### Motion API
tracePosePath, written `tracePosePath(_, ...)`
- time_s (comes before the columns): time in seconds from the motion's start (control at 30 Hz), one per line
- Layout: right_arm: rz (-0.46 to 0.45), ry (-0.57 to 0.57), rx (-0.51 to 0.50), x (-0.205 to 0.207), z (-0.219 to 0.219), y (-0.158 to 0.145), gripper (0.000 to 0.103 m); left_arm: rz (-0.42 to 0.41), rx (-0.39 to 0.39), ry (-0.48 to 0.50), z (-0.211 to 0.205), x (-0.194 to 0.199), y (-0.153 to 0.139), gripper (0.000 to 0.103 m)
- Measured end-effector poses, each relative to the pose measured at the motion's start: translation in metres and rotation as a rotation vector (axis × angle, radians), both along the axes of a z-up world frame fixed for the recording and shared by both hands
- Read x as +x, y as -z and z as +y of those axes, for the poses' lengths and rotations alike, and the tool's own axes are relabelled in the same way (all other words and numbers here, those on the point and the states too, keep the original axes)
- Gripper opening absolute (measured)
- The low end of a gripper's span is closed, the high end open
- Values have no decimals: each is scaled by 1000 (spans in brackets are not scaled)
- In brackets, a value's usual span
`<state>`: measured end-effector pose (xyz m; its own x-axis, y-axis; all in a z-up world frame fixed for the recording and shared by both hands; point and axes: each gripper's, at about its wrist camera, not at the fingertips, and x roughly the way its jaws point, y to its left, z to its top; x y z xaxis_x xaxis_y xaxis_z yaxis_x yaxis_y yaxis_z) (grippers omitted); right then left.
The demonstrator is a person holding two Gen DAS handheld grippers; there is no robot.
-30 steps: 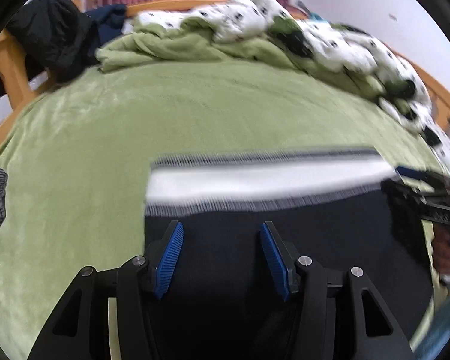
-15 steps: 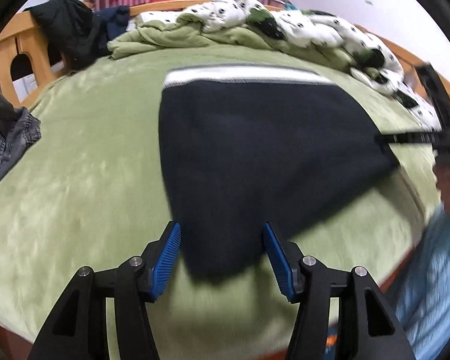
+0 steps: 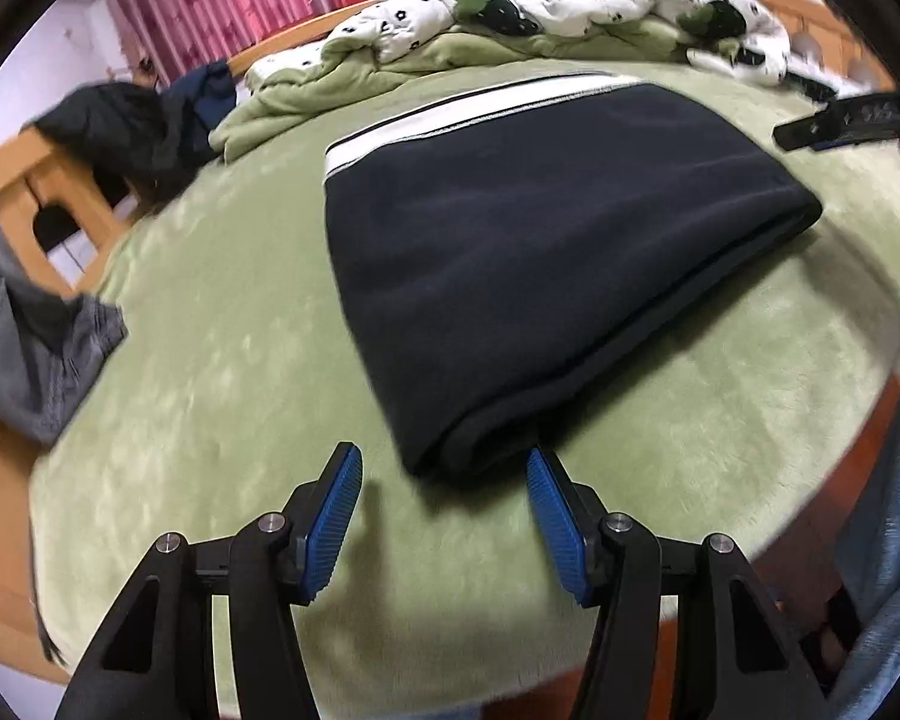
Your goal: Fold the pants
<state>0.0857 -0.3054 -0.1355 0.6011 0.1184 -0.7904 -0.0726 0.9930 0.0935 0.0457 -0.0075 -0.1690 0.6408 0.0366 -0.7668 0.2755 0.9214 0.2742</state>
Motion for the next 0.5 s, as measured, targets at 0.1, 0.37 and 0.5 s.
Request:
tracePosePath(0.1,6,-5,-21,2,2,2,73,-12,27,-41,-7,8,5,33)
tracePosePath(0.37,3,-10,-66,-2,-2,7,73,49,-380,-227,44,8,7,21)
tracePosePath(0.5,74,-18,-124,4,-1,25,73,59,-400,-195,46,-8,4,23)
